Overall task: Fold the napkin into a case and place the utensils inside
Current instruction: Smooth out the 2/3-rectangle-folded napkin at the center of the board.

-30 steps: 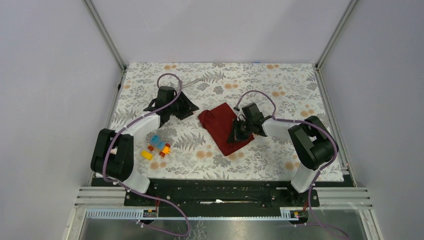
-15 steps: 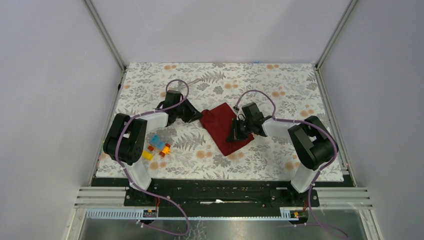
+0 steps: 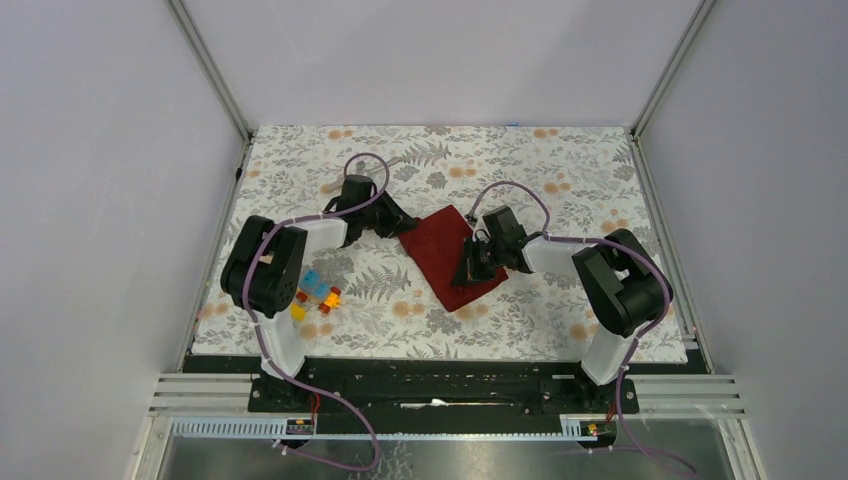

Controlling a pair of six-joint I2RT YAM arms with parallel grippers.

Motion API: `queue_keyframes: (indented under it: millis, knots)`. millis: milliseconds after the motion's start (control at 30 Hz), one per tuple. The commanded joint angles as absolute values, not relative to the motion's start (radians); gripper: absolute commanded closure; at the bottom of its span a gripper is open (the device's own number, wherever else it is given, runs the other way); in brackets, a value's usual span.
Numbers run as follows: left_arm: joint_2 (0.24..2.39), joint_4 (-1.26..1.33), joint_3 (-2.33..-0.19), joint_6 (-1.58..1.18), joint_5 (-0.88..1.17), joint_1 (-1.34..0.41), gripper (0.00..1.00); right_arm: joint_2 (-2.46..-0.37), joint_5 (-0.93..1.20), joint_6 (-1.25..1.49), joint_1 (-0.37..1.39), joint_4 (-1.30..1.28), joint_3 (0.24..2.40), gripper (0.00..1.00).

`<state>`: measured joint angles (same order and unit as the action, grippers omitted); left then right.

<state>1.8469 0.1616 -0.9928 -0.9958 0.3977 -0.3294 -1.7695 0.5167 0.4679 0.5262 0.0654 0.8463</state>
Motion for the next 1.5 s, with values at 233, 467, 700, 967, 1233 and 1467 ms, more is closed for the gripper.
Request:
queue_keyframes:
  millis: [233,467,700,967,1233,1467]
  knots:
    - [1.95,0.215,-1.074,-0.969,0.4,-0.337,0.76,-1.68,0.405,0.375,0.526,-0.079,0.92,0.71]
    - [1.985,0.237,-1.064,-0.963,0.405,-0.335,0.76,-1.687,0.268,0.308,0.59,-0.195,1.108,0.42]
    - [2.003,0.259,-1.05,-0.969,0.417,-0.322,0.77,-1.989,0.777,0.524,0.59,0.231,1.244,0.58]
    - [2.026,0.277,-1.04,-0.972,0.431,-0.317,0.78,-2.235,0.973,0.559,0.581,0.314,1.413,0.45]
    - [2.044,0.285,-1.032,-0.969,0.439,-0.31,0.78,-2.21,0.998,0.542,0.554,0.252,1.288,0.38]
    - [2.065,0.279,-1.032,-0.959,0.442,-0.303,0.78,-2.052,0.986,0.51,0.549,0.237,1.039,0.38]
